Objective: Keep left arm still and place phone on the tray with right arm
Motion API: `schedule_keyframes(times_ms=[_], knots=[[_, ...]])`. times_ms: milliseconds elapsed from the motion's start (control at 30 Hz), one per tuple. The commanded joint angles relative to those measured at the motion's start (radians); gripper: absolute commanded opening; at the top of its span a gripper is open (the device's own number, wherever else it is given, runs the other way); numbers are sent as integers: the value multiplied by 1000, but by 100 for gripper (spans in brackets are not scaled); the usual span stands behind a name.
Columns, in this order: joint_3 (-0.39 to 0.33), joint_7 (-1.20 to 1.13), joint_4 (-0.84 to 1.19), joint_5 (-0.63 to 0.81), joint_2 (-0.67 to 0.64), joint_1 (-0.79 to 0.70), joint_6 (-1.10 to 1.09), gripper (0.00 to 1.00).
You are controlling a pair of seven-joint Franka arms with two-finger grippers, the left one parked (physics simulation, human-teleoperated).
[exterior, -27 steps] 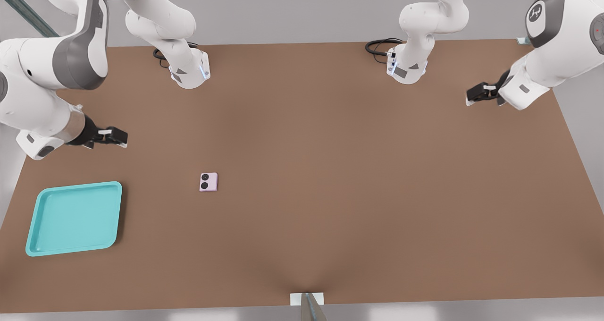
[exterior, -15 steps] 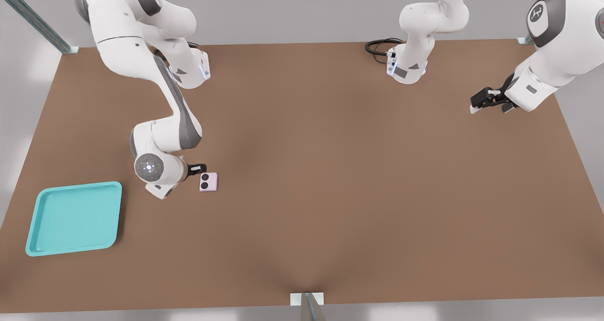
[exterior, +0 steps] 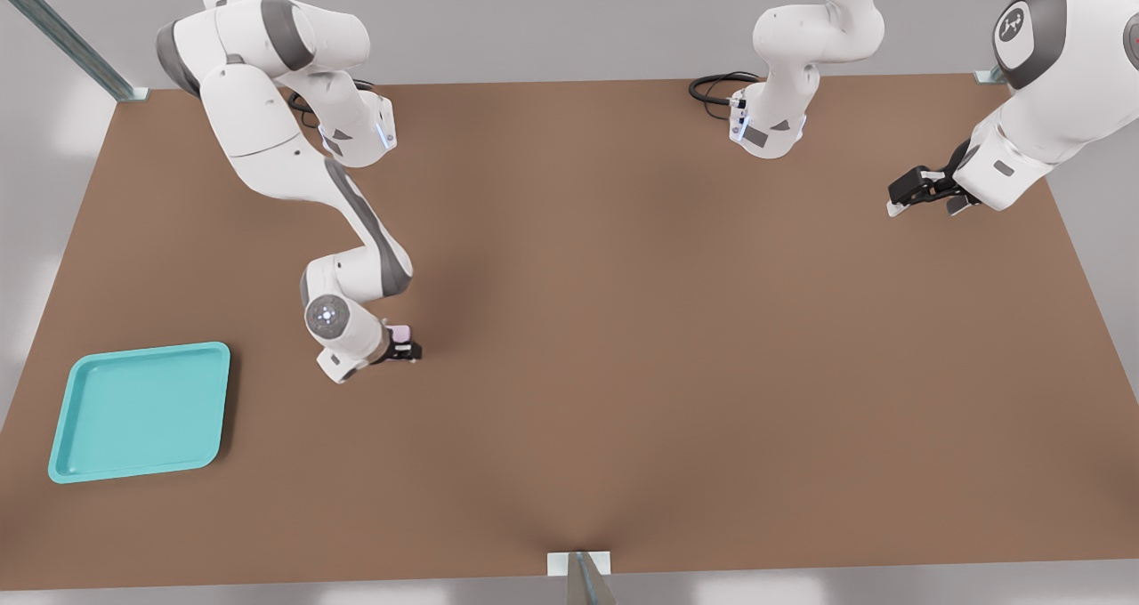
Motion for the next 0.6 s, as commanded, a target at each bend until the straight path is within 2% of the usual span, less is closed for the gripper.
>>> schedule_keyframes(times_ms=[0, 267, 433, 567], knots=[[0, 159, -8, 1, 0, -3, 79, 100], [-3, 156, -12, -34, 24, -14, 79, 100], [-1, 158, -80, -51, -30, -8, 71, 100], [-1, 158, -101, -71, -23, -1, 77, 100]])
